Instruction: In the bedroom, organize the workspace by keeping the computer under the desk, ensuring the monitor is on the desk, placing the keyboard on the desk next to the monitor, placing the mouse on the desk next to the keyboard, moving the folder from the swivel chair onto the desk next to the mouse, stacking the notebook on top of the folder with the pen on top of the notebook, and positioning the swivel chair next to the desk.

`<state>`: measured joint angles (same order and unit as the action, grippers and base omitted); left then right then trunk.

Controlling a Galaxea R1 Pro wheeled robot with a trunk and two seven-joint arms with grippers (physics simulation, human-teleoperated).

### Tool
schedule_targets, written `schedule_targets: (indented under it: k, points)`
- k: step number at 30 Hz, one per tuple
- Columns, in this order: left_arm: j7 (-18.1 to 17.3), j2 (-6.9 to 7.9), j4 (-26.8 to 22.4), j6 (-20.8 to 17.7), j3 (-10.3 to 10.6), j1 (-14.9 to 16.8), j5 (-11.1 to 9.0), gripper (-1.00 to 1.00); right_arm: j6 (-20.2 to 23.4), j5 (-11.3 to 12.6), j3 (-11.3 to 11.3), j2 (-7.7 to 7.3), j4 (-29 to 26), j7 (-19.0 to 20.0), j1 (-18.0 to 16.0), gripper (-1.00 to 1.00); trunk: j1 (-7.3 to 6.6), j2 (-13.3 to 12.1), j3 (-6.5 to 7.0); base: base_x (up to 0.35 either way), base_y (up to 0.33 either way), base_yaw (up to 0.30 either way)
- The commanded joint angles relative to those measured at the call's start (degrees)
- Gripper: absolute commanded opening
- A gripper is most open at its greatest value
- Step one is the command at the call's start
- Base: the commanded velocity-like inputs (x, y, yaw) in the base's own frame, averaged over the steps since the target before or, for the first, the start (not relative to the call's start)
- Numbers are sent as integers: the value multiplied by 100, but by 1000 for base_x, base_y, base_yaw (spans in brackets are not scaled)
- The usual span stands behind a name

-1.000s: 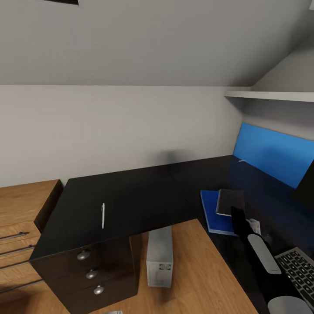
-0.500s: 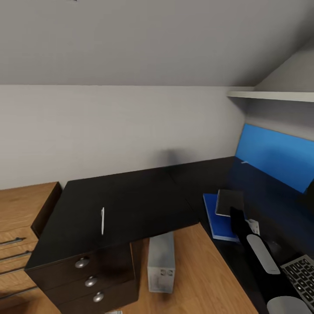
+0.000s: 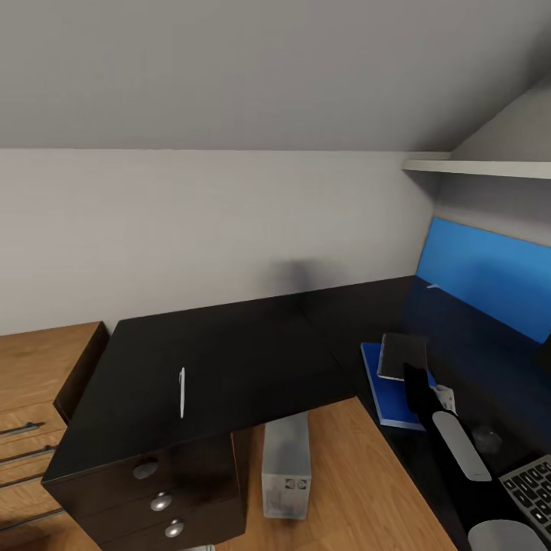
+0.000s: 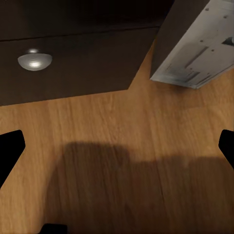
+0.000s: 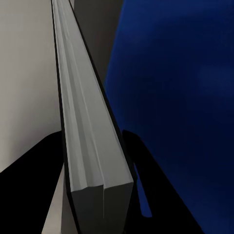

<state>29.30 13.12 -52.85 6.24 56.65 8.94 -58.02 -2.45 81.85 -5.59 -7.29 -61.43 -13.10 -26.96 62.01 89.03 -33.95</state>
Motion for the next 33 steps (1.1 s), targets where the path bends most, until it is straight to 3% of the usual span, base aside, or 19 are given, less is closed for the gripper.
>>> schedule_targets:
  k: [1,17,23,30,31,33]
  points:
    - [32,6,-6,52,39,11,-60,100,-26,59,5,-5,-9,-26,-2,-100,0,3,-6,-49,0,0]
    - [32,6,-6,53,31,11,-63,100,-36,51,7,-1,-9,-26,-2,-100,0,3,-6,-75,0,0]
    - [32,6,-6,53,30,11,-61,100,-36,-213,13,7,-9,-37,-2,-100,0,3,-6,0,0,0]
    - [32,6,-6,53,30,11,-62,100,-36,-272,11,8,-9,-47,-2,-100,0,3,-6,0,0,0]
    - [32,6,-6,53,30,11,-62,100,-36,-272,12,8,-9,-48,-2,100,0,3,-6,0,0,0]
    - [32,6,-6,53,30,11,-61,100,-36,-279,8,8,-9,-51,-2,100,0,3,-6,0,0,0]
